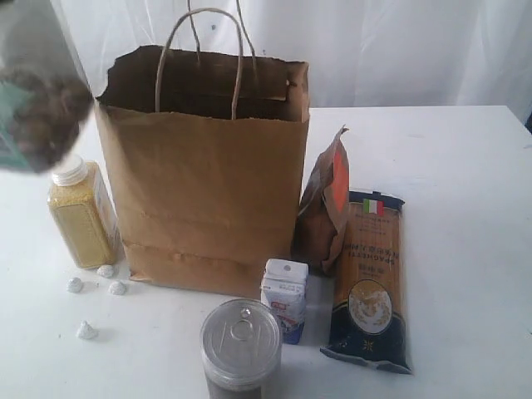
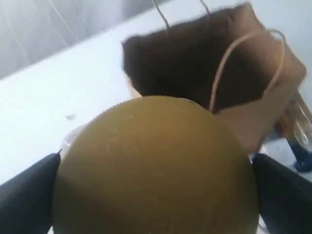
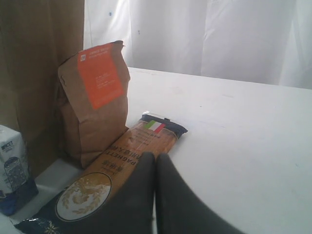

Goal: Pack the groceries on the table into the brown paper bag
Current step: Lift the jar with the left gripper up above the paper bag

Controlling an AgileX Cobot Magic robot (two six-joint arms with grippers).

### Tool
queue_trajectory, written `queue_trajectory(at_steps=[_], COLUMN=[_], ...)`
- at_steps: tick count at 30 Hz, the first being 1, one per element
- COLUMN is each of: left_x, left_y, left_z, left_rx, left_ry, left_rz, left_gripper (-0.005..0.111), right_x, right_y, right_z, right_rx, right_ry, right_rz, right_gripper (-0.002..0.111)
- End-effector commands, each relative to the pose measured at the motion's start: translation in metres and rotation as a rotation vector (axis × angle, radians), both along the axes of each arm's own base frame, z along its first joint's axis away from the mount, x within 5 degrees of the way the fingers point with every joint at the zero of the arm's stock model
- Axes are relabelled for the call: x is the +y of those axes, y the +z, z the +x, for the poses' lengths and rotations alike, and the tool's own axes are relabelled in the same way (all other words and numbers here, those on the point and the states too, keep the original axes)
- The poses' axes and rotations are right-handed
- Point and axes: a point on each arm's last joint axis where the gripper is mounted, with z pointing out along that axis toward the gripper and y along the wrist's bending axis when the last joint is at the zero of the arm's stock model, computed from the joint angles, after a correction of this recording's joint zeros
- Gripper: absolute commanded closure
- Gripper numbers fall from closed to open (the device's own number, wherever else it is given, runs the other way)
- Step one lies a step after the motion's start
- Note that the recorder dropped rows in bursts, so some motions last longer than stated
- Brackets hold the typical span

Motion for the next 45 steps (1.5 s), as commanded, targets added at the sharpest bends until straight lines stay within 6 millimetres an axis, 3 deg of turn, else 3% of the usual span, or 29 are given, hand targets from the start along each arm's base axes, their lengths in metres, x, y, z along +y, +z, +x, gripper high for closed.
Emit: queue_trajectory(at_steps=[1,6,13,16,20,29,38,45], left_x=[0.016,-0.001,-0.037,-0.056,-0.072,-0.113,-0.125,-0.137], left_y=[0.032,0.045,0.046,0.045,0.043,0.020,-0.004,-0.039], left_z=[-0.011,0.010,0.055,0.084,0.105,0.135,0.148,0.156], left_rx=[-0.063,-0.091,-0.099,-0.138,-0.157,-0.095,0.003,0.111], left_ry=[0.061,0.042,0.038,0.065,0.070,-0.032,0.001,-0.031], left_rz=[-0.016,-0.002,0.045,0.071,0.069,-0.012,-0.006,0.023], left_gripper=[0.107,0.107,0.107,0.107,0.107,0.107,0.107,0.107], right_x=[-0.001,-0.001,-0.001,-0.001,-0.001,-0.001,-0.001,-0.001], right_y=[-0.002,-0.002,-0.002,-0.002,-0.002,-0.002,-0.002,-0.002], right_z=[0.000,0.000,0.000,0.000,0.000,0.000,0.000,0.000], right_rx=[0.003,0.003,0.001,0.001,0.002,0.000,0.006,0.006], right_ry=[-0.009,-0.009,-0.009,-0.009,-0.009,-0.009,-0.011,-0.011], right_rz=[0.003,0.003,0.003,0.003,0.003,0.004,0.022,0.022], right_gripper=[0.108,0.108,0.108,0.108,0.108,0.108,0.108,0.108])
